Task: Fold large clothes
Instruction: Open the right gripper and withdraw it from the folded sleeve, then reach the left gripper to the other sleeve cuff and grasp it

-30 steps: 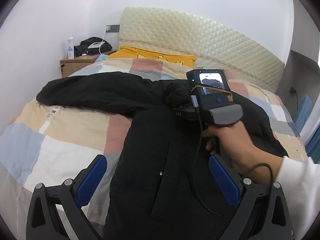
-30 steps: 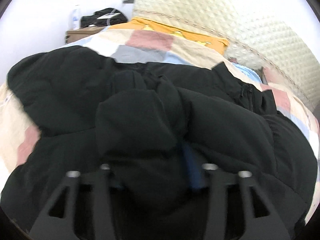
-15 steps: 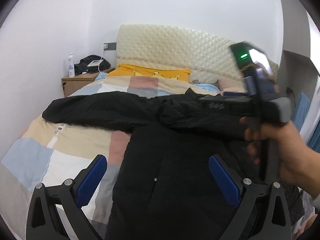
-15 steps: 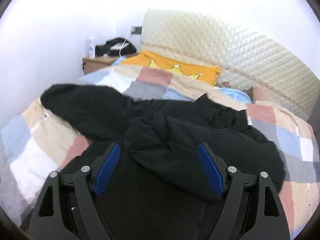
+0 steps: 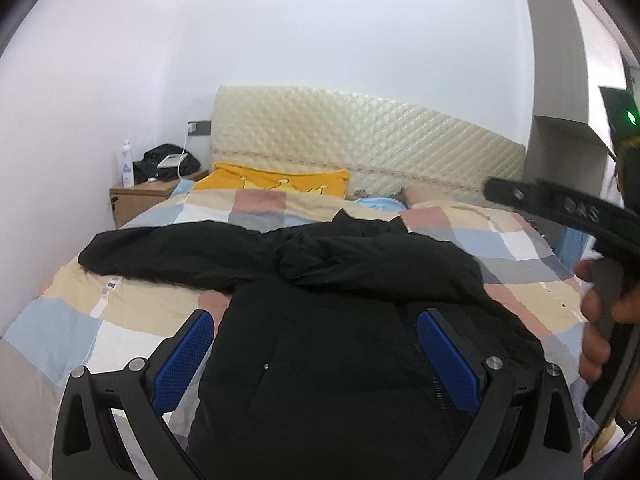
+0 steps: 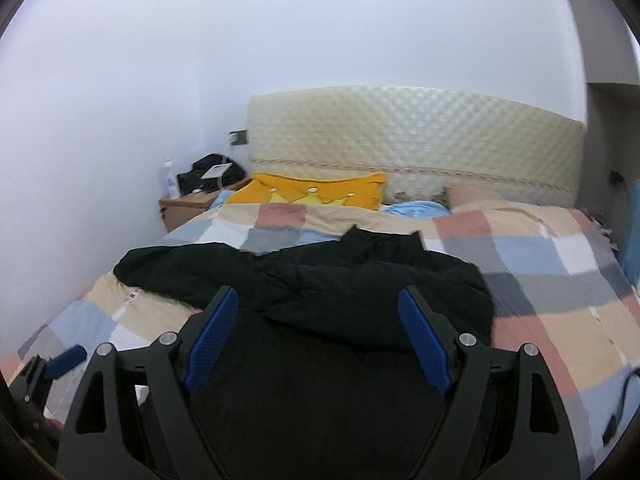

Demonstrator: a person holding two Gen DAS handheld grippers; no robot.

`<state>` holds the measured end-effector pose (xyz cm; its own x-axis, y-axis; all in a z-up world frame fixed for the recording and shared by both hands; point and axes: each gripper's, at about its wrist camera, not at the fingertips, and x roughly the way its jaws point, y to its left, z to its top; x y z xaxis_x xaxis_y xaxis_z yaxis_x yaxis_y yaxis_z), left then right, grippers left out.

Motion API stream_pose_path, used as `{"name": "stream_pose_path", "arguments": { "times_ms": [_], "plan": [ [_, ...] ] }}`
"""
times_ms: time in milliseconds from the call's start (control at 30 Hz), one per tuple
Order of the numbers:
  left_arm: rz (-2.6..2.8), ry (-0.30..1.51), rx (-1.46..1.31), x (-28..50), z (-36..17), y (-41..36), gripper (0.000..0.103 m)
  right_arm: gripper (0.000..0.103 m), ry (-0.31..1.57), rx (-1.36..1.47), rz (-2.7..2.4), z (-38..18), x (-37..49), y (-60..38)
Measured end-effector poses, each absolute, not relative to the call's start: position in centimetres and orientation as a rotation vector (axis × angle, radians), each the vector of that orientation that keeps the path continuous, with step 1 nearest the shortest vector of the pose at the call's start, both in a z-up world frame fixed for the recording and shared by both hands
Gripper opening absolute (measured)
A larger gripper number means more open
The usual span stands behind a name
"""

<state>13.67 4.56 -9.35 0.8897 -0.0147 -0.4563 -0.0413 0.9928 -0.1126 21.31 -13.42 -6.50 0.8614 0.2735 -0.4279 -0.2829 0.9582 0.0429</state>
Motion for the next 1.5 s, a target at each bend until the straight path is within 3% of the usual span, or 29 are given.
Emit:
{"name": "stream_pose_path", "arguments": {
  "times_ms": [600, 667, 700, 1167, 1500],
  "plan": [
    [-0.022, 0.448, -0.052, 10.7, -8.6, 0.7, 0.103, 0.086, 0.402, 0.047, 0.23, -9.5, 9.7, -23.1],
    [-0.041, 0.461, -0.059, 10.4, -8.4, 0.8, 0.103, 0.094, 0.434, 0.067, 0.234, -11.0, 8.4, -24.1],
    [-0.053, 0.468, -0.069, 10.2, -8.3, 1.2, 0.103, 0.103, 0.458, 0.085, 0.225, -11.8, 8.0, -24.6],
    [0.003, 0.488, -0.05, 6.7, -8.1, 4.1, 0.103, 0.103, 0.442, 0.088, 0.235, -12.5, 6.5, -24.8],
    [0.019, 0.54, -0.09, 8.7, -7.0, 7.0, 0.103, 0.103, 0.44, 0.088, 0.185, -12.9, 6.9, -25.3]
  ]
}}
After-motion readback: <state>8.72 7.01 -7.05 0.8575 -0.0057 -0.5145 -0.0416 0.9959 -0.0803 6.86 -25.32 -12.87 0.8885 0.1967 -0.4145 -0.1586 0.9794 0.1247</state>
